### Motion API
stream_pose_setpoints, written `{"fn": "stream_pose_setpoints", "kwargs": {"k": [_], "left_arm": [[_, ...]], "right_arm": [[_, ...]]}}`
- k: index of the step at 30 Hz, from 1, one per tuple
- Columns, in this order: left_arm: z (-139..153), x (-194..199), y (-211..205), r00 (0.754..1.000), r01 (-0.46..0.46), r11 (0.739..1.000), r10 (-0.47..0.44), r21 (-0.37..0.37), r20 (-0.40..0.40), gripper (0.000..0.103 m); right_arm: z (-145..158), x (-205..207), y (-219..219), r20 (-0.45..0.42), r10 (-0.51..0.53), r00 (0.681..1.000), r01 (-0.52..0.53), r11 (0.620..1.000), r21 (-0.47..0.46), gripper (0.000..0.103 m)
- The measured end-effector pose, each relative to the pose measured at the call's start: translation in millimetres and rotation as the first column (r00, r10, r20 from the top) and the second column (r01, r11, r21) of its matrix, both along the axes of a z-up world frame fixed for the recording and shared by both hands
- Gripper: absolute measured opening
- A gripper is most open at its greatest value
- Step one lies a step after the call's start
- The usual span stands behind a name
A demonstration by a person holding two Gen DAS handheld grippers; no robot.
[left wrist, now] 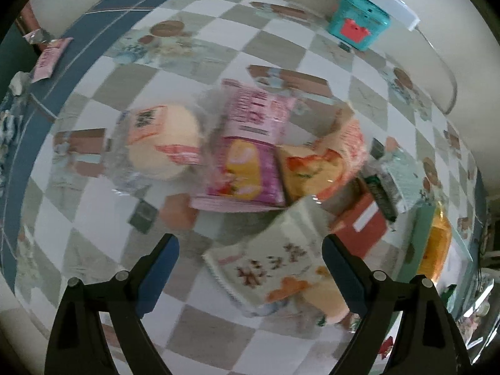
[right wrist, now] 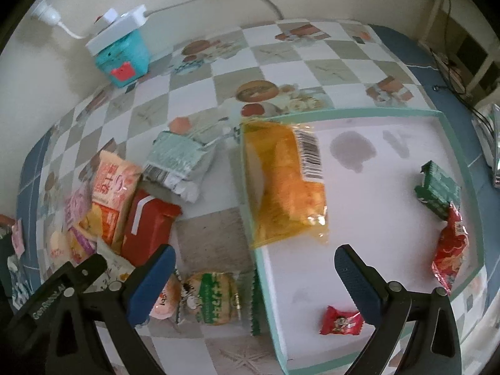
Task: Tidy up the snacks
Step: 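Move left gripper back over the snack pile toward white biscuit pack, then grasp white biscuit pack with left gripper and lift it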
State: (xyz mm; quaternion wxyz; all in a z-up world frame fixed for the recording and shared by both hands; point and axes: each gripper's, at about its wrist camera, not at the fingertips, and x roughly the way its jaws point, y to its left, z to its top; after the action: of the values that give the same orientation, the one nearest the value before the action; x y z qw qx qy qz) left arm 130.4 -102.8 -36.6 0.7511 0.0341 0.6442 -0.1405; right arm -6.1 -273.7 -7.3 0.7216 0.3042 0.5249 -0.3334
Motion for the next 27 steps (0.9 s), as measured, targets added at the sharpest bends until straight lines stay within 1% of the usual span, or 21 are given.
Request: {"fn": "stream_pose_setpoints", "kwargs": {"k": [5, 8, 10, 11, 14, 17, 20, 24, 27], "left_arm": [[0.4, -6.4, -21.1, 0.998, 0.049, 0.999, -0.048, -0.016, 0.027, 0.093], [-1.6, -6.0, -33.3, 0.995, 0.080, 0.997, -0.081, 0.013, 0.058, 0.093], [-7.5, -3.5, -38.3, 0.994, 0.090, 0.995, -0.092, 0.035, 0.051, 0.093], [-15.9, -1.3, -42.2, 0.995, 0.087, 0.995, -0.089, 0.041, 0.041, 0.093], [-21.8, 3.9, -40.2, 0.998, 0.063, 0.997, -0.064, 0.043, 0.018, 0.096], [-21.4, 7.0, -34.0, 0.998, 0.052, 0.995, -0.055, 0.082, 0.024, 0.096], [-27.3, 11.9, -25.4, 0.999, 0.037, 0.993, -0.037, 0.112, 0.000, 0.096], [-34.3, 18.3, -5.6, 0.999, -0.010, 0.994, 0.016, 0.106, -0.049, 0.096], [-35.8, 22.4, 8.2, 0.997, -0.046, 0.993, 0.053, 0.108, -0.064, 0.096]], "right_arm": [[-2.6, -2.8, -3.1, -0.005, -0.005, 1.000, 0.005, 1.000, 0.013, 0.103], [-4.4, -3.3, -3.3, -0.010, -0.008, 1.000, 0.008, 1.000, 0.017, 0.103], [-5.0, -3.7, -3.3, -0.004, -0.008, 1.000, 0.008, 1.000, 0.028, 0.103], [-4.9, -3.9, -3.8, -0.003, -0.009, 1.000, 0.009, 0.999, 0.030, 0.103], [-4.5, -5.0, -5.6, -0.003, -0.016, 1.000, 0.016, 1.000, 0.027, 0.103], [-3.2, -7.3, -7.0, 0.002, -0.027, 1.000, 0.027, 0.999, 0.030, 0.103], [-2.1, -8.7, -8.1, 0.007, -0.034, 0.999, 0.033, 0.999, 0.036, 0.103], [-1.0, -7.1, -5.8, 0.010, -0.029, 1.000, 0.029, 0.999, 0.038, 0.103], [0.4, -4.9, -0.4, 0.012, -0.014, 1.000, 0.013, 0.999, 0.039, 0.103]]}}
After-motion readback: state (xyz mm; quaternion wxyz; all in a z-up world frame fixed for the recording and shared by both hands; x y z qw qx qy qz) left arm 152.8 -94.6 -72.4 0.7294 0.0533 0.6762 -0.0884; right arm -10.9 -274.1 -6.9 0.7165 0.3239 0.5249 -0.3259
